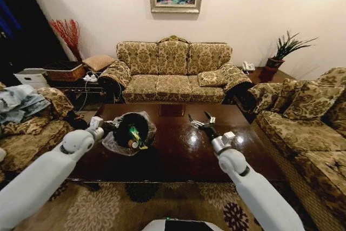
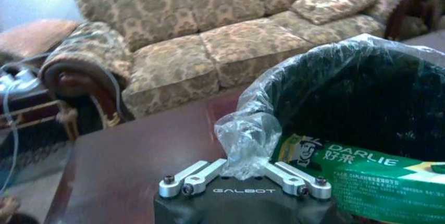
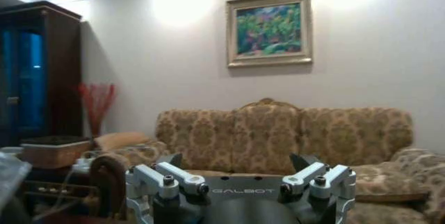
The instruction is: Move to the front of the table and place the trash on the table into the trash bin.
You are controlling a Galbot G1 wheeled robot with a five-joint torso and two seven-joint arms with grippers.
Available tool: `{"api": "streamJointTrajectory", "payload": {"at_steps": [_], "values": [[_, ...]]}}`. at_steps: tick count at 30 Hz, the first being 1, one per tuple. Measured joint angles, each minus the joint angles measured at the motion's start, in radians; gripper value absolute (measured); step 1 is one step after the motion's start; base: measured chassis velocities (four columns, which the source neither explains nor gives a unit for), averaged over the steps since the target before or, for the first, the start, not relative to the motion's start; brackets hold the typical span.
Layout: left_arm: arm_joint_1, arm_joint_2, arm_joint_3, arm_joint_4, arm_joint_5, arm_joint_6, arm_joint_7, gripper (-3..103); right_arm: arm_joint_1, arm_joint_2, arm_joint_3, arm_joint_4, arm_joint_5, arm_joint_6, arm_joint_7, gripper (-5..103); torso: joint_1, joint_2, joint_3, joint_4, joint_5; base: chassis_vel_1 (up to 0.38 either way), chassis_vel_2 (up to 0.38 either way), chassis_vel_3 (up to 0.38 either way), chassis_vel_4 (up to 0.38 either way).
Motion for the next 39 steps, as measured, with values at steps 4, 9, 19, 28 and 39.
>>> {"api": "streamJointTrajectory", "payload": {"at_steps": [4, 9, 19, 28, 39], "values": [[0.041, 0.028, -0.064, -0.004, -0.095, 0.005, -0.059, 0, -0.038, 0.034, 0.043, 0.000, -0.032, 0.044, 0.019, 100, 0.000, 0.000, 0.000, -0.0002, -0.0002, 0.000, 0.000, 0.000, 0.000], [0.092, 0.025, -0.166, 0.002, -0.125, 0.004, -0.106, 0, -0.095, 0.064, 0.110, 0.036, -0.035, 0.089, 0.042, 100, 0.000, 0.000, 0.000, -0.0003, -0.0009, 0.000, 0.000, 0.000, 0.000], [0.360, -0.006, -0.525, -0.042, -0.160, -0.002, -0.159, 0, -0.082, 0.087, 0.147, 0.080, -0.071, 0.104, 0.030, 100, 0.000, 0.000, 0.000, 0.0000, -0.0003, 0.000, 0.000, 0.000, 0.000], [0.672, -0.132, -0.817, -0.103, -0.168, -0.031, -0.189, 0, -0.067, 0.119, 0.098, 0.069, -0.081, 0.118, 0.017, 100, 0.000, 0.000, 0.000, 0.0003, -0.0005, 0.018, -0.011, -0.016, 0.019], [0.788, -0.228, -0.939, -0.151, -0.174, -0.054, -0.193, 0, -0.036, 0.157, 0.040, 0.003, -0.098, 0.142, -0.009, 100, 0.000, 0.000, 0.000, 0.0000, -0.0006, 0.155, -0.163, -0.178, 0.189]]}}
